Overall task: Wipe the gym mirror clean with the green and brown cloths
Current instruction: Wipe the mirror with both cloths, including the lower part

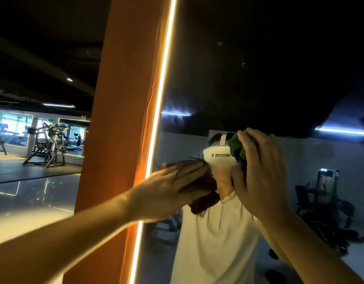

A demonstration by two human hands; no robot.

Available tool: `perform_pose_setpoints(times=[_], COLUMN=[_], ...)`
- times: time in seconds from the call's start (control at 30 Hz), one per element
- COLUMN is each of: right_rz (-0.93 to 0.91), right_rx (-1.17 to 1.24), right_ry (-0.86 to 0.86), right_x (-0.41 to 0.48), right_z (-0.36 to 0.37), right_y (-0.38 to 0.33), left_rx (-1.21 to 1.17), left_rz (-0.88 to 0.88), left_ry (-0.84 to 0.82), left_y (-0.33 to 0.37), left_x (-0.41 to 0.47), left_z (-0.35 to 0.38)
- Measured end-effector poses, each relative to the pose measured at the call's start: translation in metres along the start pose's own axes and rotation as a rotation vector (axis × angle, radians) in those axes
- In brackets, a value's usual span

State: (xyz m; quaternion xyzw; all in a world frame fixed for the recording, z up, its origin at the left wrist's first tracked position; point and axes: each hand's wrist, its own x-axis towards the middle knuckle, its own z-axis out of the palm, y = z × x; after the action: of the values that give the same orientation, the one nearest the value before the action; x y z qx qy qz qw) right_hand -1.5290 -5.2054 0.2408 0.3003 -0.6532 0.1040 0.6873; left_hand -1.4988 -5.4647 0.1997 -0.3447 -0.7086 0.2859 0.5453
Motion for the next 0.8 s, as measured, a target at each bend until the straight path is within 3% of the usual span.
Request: perform_pose_setpoints(times=[0.03, 0.1, 0.2, 0.27, 0.33, 0.47, 0.57, 0.63, 0.8], right_rz=[-0.001, 0.004, 0.027, 0.053, 0.095, 0.181, 0.159, 0.132, 0.128], right_rx=[0.014, 0.034, 0.046, 0.068, 0.121, 0.275, 0.279, 0.256, 0.159], right_ry=[0.002, 0.001, 0.001, 0.009, 0.034, 0.129, 0.117, 0.072, 0.065], right_x=[0.0, 0.0, 0.0, 0.0, 0.0, -0.001, -0.006, -0.01, -0.013], right_z=[0.0, 0.001, 0.003, 0.002, 0.001, -0.002, -0.004, -0.003, 0.001], right_y=[0.0, 0.0, 0.0, 0.0, -0.001, -0.003, -0.002, -0.002, -0.01], left_rx=[0.037, 0.054, -0.106, -0.174, -0.217, -0.222, -0.033, 0.12, 0.054], left_rz=[0.014, -0.141, -0.52, -0.619, -0.504, -0.196, 0.071, 0.139, -0.434], left_ry=[-0.009, 0.038, 0.287, 0.432, 0.393, 0.157, -0.026, -0.027, 0.19], left_y=[-0.018, -0.056, -0.099, -0.095, -0.063, 0.01, 0.009, -0.025, -0.111], left_x=[0.012, 0.05, 0.105, 0.121, 0.114, 0.037, -0.001, 0.008, 0.065], left_z=[0.0, -0.007, -0.024, -0.022, -0.013, 0.003, 0.001, -0.004, -0.024])
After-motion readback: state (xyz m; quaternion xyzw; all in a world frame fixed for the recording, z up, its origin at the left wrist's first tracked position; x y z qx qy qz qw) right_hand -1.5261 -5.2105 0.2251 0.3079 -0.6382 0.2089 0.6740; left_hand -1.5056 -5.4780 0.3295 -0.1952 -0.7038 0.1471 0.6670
